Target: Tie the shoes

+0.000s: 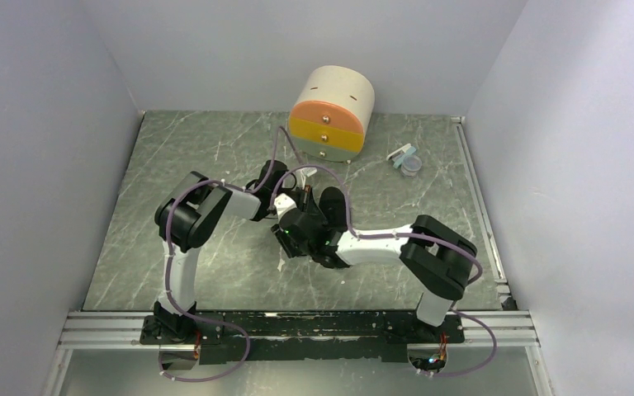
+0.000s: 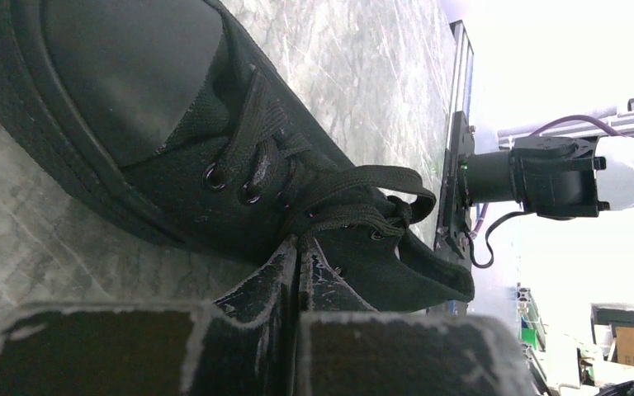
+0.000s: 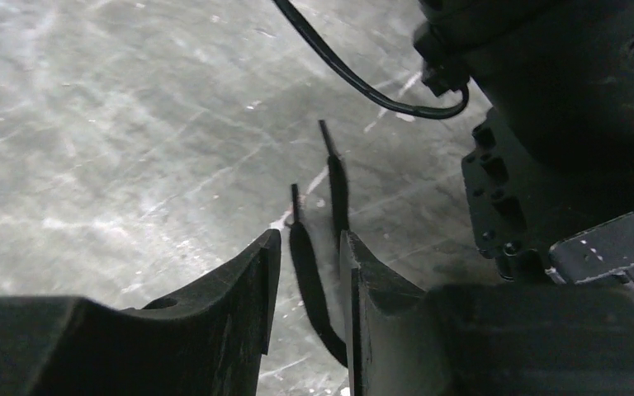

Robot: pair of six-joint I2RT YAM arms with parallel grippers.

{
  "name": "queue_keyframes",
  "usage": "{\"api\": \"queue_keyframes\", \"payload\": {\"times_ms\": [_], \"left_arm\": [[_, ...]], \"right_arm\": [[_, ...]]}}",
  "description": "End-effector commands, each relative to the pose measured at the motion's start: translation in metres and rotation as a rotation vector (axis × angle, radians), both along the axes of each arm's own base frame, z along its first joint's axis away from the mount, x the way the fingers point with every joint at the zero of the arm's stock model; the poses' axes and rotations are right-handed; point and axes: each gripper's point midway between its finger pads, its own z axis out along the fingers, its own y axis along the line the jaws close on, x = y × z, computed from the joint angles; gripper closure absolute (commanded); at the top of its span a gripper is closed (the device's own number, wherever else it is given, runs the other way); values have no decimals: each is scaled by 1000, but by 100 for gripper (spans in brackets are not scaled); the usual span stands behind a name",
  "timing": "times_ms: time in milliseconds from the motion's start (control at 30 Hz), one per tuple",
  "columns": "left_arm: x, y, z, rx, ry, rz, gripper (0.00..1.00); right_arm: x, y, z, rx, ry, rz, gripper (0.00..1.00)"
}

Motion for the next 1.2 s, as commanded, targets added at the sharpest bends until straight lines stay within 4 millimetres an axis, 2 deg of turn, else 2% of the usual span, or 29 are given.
{"api": "queue_keyframes", "payload": {"times_ms": [0,167,300,433,533,567,600,700,900,1033,1167], "left_arm": [[1,5,-19,56,16,3,95],[6,8,-21,61,25,11,95],[9,7,-21,59,25,10,95],[10,7,-20,57,23,12,95],[10,7,-19,55,25,10,95],[9,7,-19,55,27,9,95],[9,7,-17,53,27,9,95],[8,8,-6,40,18,5,95],[2,15,22,-6,0,39,95],[1,12,38,-72,12,75,95],[-2,11,44,-108,42,89,95]], "right_arm": [[20,-1,-3,-10,-45,-130,64],[28,-7,-14,-57,-60,-187,65],[25,-5,-28,-77,-43,-170,67],[18,-10,-51,-99,-1,-165,72],[12,-7,-58,-101,15,-120,96],[12,-5,-55,-95,13,-106,100],[10,-2,-50,-81,12,-83,100],[5,10,-15,-18,-19,6,100],[-10,6,55,209,-66,48,100],[-21,-8,73,304,-42,9,100],[-17,-27,95,342,-26,-69,100]]}}
